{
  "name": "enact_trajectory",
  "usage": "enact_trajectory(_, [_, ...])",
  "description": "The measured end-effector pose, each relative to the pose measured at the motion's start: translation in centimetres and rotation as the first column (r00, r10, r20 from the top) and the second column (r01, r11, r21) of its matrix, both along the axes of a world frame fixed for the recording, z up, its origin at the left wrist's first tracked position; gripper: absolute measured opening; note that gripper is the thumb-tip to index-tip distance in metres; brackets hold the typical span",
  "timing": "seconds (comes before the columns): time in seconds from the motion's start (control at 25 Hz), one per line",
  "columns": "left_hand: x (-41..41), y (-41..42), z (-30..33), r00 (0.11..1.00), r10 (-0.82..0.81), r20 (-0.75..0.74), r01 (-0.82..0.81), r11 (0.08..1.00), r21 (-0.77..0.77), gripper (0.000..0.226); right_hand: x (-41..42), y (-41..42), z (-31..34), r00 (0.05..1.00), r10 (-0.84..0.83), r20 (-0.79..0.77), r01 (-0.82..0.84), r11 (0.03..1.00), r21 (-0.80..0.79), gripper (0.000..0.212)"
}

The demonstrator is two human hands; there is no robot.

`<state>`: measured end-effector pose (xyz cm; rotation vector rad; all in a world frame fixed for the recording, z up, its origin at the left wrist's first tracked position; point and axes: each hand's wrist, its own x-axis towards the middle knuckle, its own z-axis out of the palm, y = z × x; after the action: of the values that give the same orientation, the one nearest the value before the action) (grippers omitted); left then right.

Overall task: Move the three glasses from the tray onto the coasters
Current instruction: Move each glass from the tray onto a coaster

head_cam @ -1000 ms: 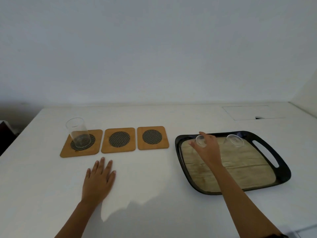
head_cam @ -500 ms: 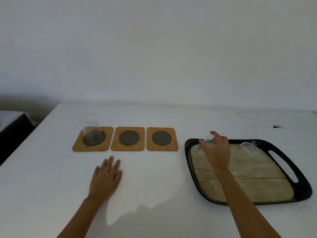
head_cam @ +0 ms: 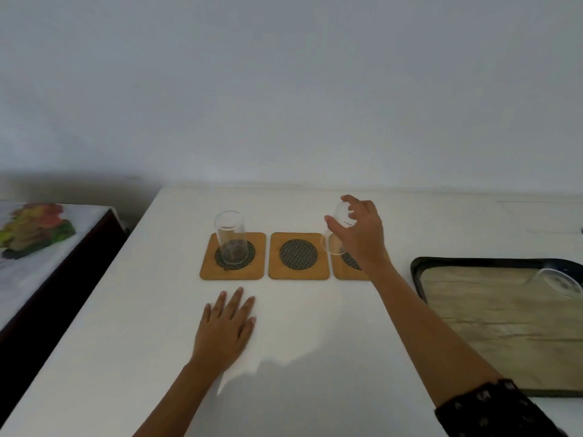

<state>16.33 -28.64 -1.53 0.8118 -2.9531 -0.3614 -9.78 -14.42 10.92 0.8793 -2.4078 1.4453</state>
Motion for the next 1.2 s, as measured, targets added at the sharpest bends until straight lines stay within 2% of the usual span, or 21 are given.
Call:
enact_trajectory(0.16, [0.3, -0.2, -0.8, 1.0, -0.014, -0.024, 0.015, 0.999, 0.039, 0.058, 0.9, -5.6, -1.8, 1.0, 0.007, 0.011, -0.008, 0.994, 0.111, 0.053])
enact_trajectory(0.24, [0.4, -0.4, -1.1, 0.999, -0.009, -0.044, 0.012, 0.998, 0.065, 0.053, 0.9, -7.1, -2.9, 0.999, 0.016, 0.035, -0.022, 0.986, 0.164, 0.053])
enact_trajectory(0.72, [0.3, -0.9, -1.3, 1.0, -0.008, -0.019, 0.009, 0.998, 0.057, 0.056, 1.7, -9.5, -4.9, 0.993, 0.053, 0.103, -0.076, 0.968, 0.24, 0.058])
enact_trajectory(0.8, [0.3, -0.9, -1.2, 1.0, -0.009, -0.018, 0.01, 0.998, 0.062, 0.056, 1.7, -9.4, -4.6, 0.989, 0.068, 0.135, -0.102, 0.957, 0.271, 0.071])
enact_trajectory(0.92, [0.4, -0.8, -1.2, 1.0, -0.007, -0.027, 0.009, 0.998, 0.063, 0.054, 1.6, -9.0, -3.6, 0.97, 0.118, 0.214, -0.182, 0.933, 0.31, 0.103])
enact_trajectory(1.0, [0.5, -0.6, -0.8, 0.998, -0.001, -0.056, 0.005, 0.997, 0.076, 0.052, 1.6, -8.4, -2.6, 0.97, 0.107, 0.216, -0.173, 0.934, 0.314, 0.114])
enact_trajectory(1.2, [0.2, 0.3, 0.7, 0.995, 0.066, -0.079, -0.058, 0.993, 0.102, 0.057, 0.6, -3.2, -0.1, 0.974, 0.078, 0.213, -0.118, 0.977, 0.178, 0.103])
